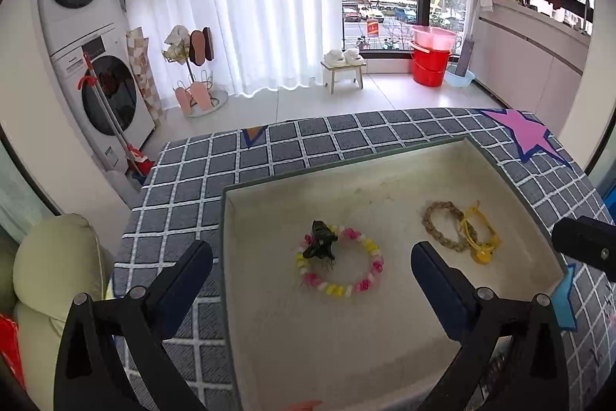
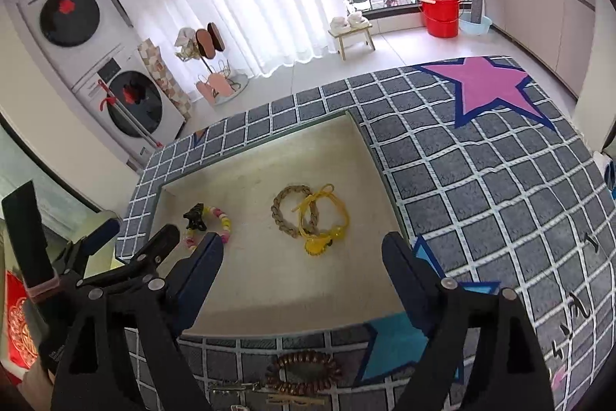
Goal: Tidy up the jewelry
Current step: 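Withdraw both open tools from the tray toward the remaining jewelry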
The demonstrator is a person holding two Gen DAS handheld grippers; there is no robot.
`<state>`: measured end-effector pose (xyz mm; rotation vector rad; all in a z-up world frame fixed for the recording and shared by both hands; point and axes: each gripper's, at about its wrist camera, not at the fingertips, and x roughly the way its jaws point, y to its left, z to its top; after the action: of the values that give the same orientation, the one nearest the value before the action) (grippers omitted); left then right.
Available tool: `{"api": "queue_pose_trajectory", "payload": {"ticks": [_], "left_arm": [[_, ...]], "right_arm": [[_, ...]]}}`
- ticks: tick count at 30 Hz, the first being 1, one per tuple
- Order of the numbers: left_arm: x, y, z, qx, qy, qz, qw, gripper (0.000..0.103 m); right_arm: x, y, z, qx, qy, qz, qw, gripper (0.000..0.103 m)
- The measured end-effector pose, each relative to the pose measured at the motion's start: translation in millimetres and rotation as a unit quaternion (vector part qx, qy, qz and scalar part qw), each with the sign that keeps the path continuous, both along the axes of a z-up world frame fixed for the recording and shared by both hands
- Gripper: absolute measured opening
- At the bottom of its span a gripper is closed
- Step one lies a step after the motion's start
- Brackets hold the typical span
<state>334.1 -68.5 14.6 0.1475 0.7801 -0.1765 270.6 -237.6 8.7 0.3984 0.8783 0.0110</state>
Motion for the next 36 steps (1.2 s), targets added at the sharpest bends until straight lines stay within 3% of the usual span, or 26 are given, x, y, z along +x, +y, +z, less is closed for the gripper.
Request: {"api": "queue_pose_trajectory", "payload": {"ticks": [4,6,9,18,27,36], "left_arm": [[-16,5,6,0.001,0.0,-0.002,1.0,0.103],[-26,8,8,0.005,-0.001,-0.002,1.0,0.103],[-36,11,11,0.011,-0.009,0.004,0.9999,0.103],[-67,23,11,0.0,0.011,-0.024,0.9997,0.103],[-113,32,-7,-0.004,0.026,-0.04,0.9988,0.103],[-132,23,-35,0.02,0.052,-0.06,0.9966,0.103]], "right_arm": [[-15,1,9,-0.001,-0.015,-0.002,1.0,0.094],[-23,2,14,-0.009,-0.029,-0.005,1.0,0.103],[-36,4,26,-0.015,-0.048,-0.009,0.999,0.103],[-59,6,37,-0.013,-0.016,0.013,1.0,0.103],[-85,8,15,-0.021,0.014,0.026,0.999,0.103],[-100,5,-21,-0.035,0.068,0.025,0.997,0.103]]}}
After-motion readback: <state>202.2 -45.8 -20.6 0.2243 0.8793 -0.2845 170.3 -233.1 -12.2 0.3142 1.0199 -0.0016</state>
